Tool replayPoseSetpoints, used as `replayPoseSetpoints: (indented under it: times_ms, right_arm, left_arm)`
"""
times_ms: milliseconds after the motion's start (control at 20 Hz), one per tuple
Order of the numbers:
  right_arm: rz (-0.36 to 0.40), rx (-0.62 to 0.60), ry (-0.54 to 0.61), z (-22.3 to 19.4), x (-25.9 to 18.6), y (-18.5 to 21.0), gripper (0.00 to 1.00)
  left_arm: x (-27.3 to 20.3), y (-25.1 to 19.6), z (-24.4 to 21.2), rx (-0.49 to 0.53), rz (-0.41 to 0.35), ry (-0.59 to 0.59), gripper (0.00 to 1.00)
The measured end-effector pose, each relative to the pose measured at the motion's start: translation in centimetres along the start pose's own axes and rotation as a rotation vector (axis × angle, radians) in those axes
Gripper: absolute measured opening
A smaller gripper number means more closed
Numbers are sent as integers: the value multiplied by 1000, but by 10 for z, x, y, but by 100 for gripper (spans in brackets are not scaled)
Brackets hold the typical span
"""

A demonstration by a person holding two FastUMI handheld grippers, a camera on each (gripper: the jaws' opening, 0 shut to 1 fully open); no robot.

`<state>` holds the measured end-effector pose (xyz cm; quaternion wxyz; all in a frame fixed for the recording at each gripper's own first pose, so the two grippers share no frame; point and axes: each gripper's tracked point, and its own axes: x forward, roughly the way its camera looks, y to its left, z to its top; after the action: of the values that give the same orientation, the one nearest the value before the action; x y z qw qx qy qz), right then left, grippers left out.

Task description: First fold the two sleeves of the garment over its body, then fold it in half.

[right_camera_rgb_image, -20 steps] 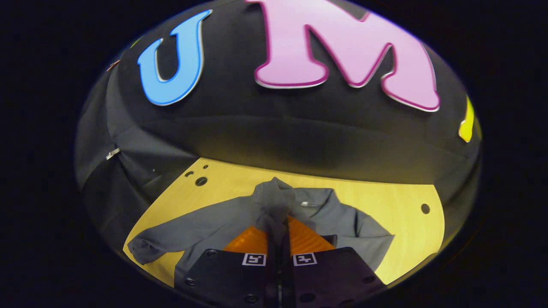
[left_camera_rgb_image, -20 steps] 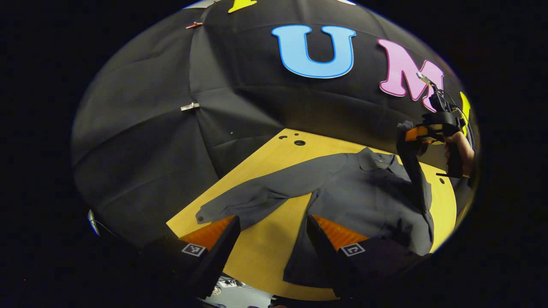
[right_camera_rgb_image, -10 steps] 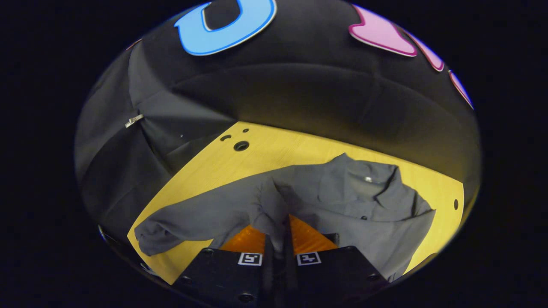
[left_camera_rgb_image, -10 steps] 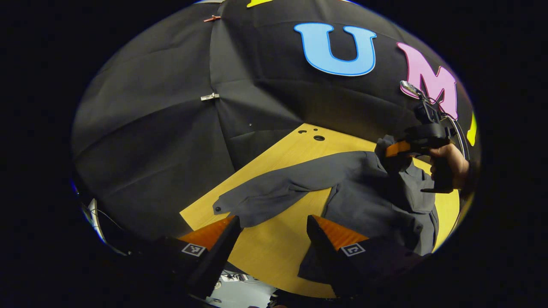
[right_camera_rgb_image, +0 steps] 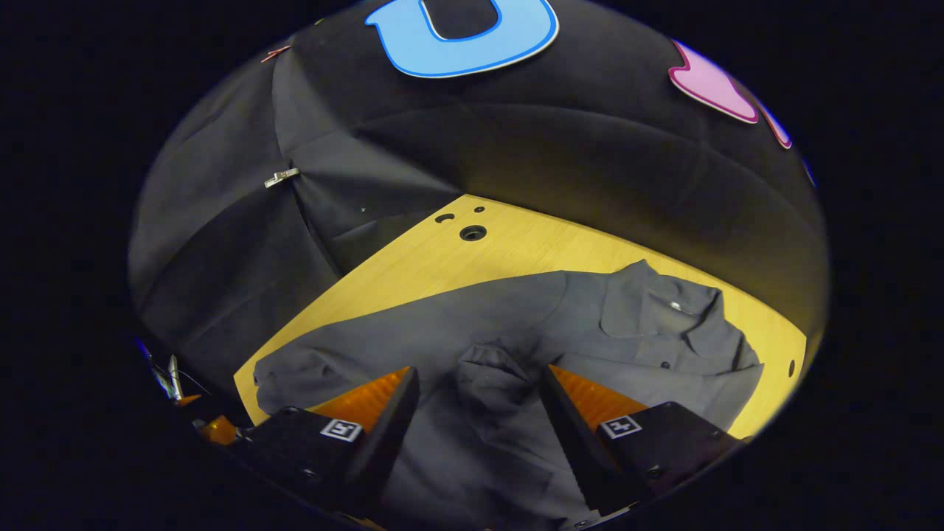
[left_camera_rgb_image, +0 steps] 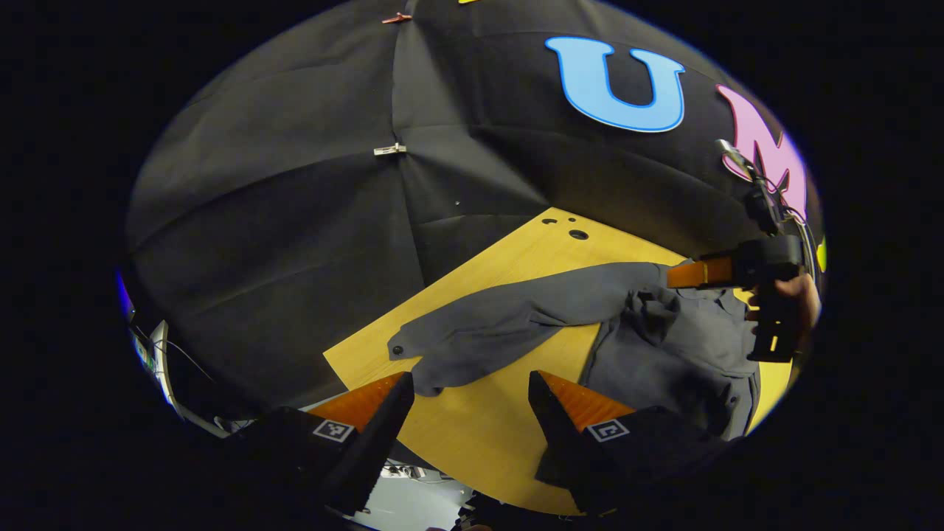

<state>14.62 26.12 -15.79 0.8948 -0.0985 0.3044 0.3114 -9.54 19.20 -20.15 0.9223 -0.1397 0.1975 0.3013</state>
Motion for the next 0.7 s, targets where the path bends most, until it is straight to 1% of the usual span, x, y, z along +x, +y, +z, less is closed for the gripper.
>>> replayPoseSetpoints:
  times_ms: [50, 100, 150, 200, 250, 450, 600, 700]
  right_arm:
    - [-14, 1, -4, -1, -7, -3, 100]
    - [-26, 9, -9, -3, -16, -7, 99]
    - [-41, 19, -14, -6, -26, -12, 99]
    - [-59, 31, -20, -8, -36, -18, 99]
    - [-74, 42, -27, -11, -47, -24, 99]
    - [-132, 79, -37, -30, -90, -49, 99]
    - [-193, 108, -34, -50, -125, -73, 99]
    - [-238, 131, -31, -65, -146, -87, 99]
  left_arm:
    - [6, 7, 0, -4, 12, 1, 99]
    - [14, 14, 0, -8, 25, 0, 96]
    - [22, 21, -2, -10, 36, 1, 99]
    - [30, 28, -2, -11, 50, 4, 96]
    - [39, 36, -4, -12, 63, 11, 98]
    - [77, 51, -15, -47, 86, 54, 98]
    - [107, 58, -14, -28, 102, 63, 99]
    - [124, 58, -13, -11, 95, 66, 99]
